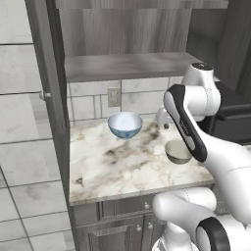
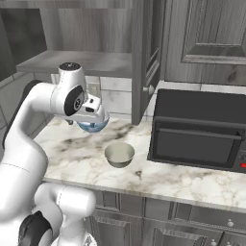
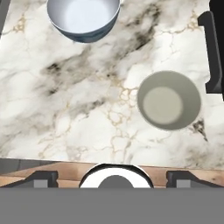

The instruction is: Pick up the bowls on the counter and stack them on top of one another in the open cabinet. Place the smaller bowl on top of the larger bowl.

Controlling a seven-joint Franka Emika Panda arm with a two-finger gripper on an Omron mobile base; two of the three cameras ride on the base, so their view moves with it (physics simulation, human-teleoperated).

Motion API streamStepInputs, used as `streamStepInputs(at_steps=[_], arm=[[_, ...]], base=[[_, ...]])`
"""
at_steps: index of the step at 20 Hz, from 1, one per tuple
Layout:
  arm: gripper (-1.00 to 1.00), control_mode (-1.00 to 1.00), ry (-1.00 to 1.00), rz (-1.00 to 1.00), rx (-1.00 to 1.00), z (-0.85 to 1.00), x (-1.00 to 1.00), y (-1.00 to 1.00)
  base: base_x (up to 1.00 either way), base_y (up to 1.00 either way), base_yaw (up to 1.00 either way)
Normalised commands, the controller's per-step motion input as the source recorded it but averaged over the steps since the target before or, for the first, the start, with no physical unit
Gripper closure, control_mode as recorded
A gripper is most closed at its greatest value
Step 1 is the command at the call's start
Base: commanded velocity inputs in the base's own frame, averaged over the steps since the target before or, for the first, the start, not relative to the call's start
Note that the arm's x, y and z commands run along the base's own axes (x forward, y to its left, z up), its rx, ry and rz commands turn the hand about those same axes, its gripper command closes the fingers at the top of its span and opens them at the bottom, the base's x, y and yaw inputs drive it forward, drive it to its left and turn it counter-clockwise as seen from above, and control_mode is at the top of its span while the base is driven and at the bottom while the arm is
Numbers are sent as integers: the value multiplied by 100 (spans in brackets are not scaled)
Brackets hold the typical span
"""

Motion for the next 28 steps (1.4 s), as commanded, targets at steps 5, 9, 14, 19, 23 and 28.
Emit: streamStepInputs(at_steps=[5, 9, 14, 19, 23, 28], arm=[[-100, -100, 1, 0, -2, -22, -9, 0], [-100, -100, 3, -2, -3, -24, -2, 0], [-100, -100, 4, -2, -2, -24, 0, 0], [-100, -100, 3, -2, 0, -23, 0, -8], [-100, -100, 1, -1, 0, -26, 0, -16], [-100, -100, 0, -1, 0, -29, 3, -19]], base=[[0, 0, 0], [0, 0, 0], [0, 0, 0], [0, 0, 0], [0, 0, 0], [0, 0, 0]])
